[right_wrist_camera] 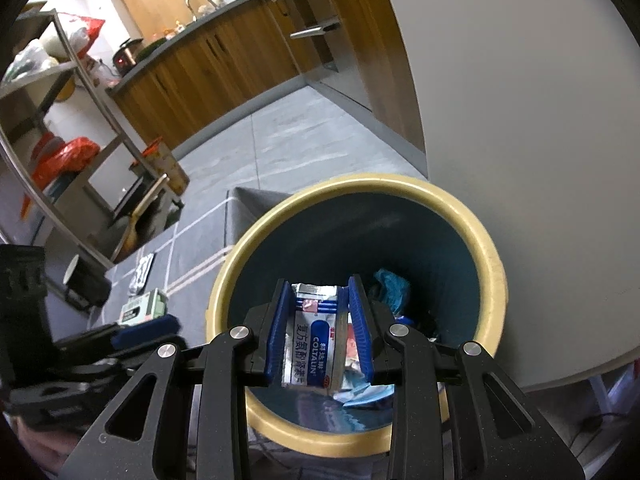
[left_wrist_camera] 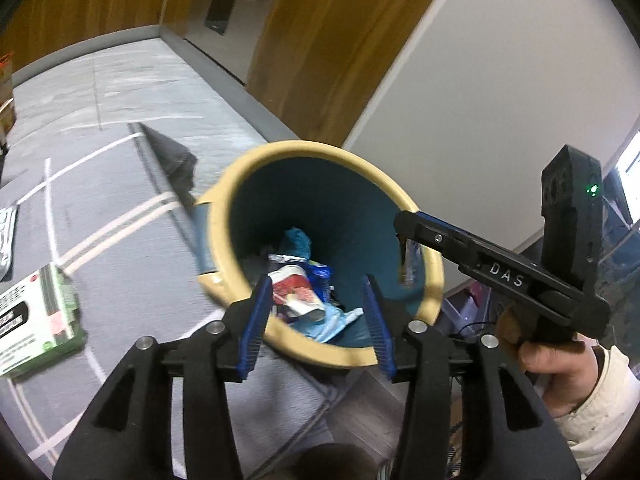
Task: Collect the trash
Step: 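Open both tools to drop the wrapper and packet into the bin, then move both open tools back to the COLTALIN box and foil blister pack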
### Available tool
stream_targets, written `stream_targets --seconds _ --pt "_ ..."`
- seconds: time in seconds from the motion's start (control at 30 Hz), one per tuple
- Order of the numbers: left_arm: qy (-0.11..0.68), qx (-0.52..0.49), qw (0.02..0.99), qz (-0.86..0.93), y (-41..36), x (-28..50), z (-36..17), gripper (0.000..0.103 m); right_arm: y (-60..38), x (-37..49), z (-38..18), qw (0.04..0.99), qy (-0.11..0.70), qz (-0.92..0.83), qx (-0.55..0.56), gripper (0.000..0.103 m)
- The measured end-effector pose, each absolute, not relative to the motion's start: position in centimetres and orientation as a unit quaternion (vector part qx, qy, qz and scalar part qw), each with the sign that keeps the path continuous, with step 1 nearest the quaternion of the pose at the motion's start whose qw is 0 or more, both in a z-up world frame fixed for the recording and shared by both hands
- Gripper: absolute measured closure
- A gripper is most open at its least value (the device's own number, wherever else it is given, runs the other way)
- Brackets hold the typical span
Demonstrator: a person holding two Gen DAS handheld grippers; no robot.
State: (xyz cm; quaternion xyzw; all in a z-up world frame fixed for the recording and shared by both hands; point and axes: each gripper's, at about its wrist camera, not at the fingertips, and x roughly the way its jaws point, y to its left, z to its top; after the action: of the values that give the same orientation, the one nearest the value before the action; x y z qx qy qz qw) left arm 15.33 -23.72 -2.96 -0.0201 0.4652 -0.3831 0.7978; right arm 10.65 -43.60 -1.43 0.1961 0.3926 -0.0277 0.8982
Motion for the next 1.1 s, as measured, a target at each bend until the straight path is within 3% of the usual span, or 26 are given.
stream_targets --seconds 0.07,0.13,0.2,0.53,0.87,1.1 --pt "0.463 -0.029 0.803 -0.374 -22.5 15.6 -2.8 0.053 -43.2 11.0 -1.6 0.897 0.396 -0.029 0.192 0.070" --pt "0.461 -0.034 0.808 -0.366 -21.6 15.9 -2.7 0.049 -42.8 11.1 -1.5 0.899 0.396 -0.032 0.186 0.060" --pt "0.459 -0.043 0.814 -0.354 -20.5 16.2 -2.7 0.046 -42.3 11.2 -1.4 0.900 0.395 -0.031 0.180 0.059" --pt "0.454 -0.068 0.830 -0.318 -16.2 17.5 -2.6 0.044 -40.7 11.4 -0.6 0.907 0.387 -0.004 0.168 0.042" --pt "0.443 -0.060 0.845 -0.293 -13.8 17.5 -2.3 0.038 -38.9 11.8 -0.1 0.906 0.390 0.018 0.164 0.035" --pt "0.433 -0.038 0.865 -0.250 -11.1 18.3 -2.2 0.026 -36.1 12.3 0.7 0.906 0.392 0.056 0.148 0.032"
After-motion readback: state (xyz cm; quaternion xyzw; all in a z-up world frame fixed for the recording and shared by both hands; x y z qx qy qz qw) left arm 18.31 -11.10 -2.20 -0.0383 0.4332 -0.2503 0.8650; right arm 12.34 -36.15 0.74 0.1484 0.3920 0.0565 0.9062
